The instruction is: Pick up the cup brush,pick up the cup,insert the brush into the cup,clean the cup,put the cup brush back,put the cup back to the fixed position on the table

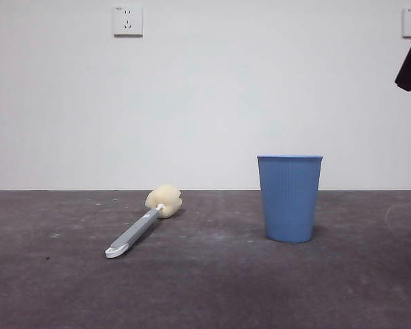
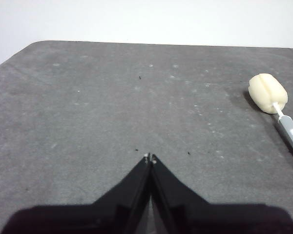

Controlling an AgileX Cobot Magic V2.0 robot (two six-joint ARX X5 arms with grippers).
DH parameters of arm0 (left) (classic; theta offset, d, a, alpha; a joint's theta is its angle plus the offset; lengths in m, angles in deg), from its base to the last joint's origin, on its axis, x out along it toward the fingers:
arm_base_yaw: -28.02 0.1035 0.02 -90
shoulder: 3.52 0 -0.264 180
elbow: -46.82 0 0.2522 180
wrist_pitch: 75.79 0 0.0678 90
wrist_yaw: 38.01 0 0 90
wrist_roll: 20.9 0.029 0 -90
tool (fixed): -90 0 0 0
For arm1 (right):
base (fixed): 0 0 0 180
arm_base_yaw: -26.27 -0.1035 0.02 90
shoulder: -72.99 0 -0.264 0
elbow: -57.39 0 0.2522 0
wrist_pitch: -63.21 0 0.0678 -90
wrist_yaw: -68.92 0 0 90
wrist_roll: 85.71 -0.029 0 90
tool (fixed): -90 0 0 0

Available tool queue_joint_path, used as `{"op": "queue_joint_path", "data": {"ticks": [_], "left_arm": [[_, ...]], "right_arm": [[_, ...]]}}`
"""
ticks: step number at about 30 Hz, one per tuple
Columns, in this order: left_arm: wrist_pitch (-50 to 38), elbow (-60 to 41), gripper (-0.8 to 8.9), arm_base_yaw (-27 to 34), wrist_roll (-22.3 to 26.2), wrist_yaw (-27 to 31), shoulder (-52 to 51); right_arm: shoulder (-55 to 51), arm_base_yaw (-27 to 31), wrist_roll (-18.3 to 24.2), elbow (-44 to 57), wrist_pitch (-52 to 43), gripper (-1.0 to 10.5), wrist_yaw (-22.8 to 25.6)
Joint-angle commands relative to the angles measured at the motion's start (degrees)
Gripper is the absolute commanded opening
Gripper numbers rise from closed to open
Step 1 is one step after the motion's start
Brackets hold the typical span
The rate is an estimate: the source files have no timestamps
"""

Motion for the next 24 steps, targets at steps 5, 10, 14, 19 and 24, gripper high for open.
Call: {"op": "queue_joint_path", "data": {"ticks": [5,10,14,19,24], "left_arm": [[0.3,-0.5,-0.03,0.2,-0.3,-0.4,-0.1],[0.3,-0.5,-0.03,0.2,-0.3,-0.4,-0.2],[0.4,-0.5,-0.03,0.2,-0.3,-0.4,-0.2],[0.3,-0.5,-0.03,0.2,-0.3,-0.4,-0.1],[0.3,-0.5,-0.03,0.2,-0.3,-0.4,-0.2]], "right_arm": [[-7.9,9.2,12.4,0.8,-7.5,0.0,1.3],[-16.6,21.5,13.6,6.7,-16.0,0.0,1.4],[-23.6,26.8,13.6,14.4,-24.8,0.0,1.4],[-31.4,29.1,13.6,25.5,-35.9,0.0,1.8],[-37.1,29.2,13.6,33.4,-39.9,0.0,1.8]]}}
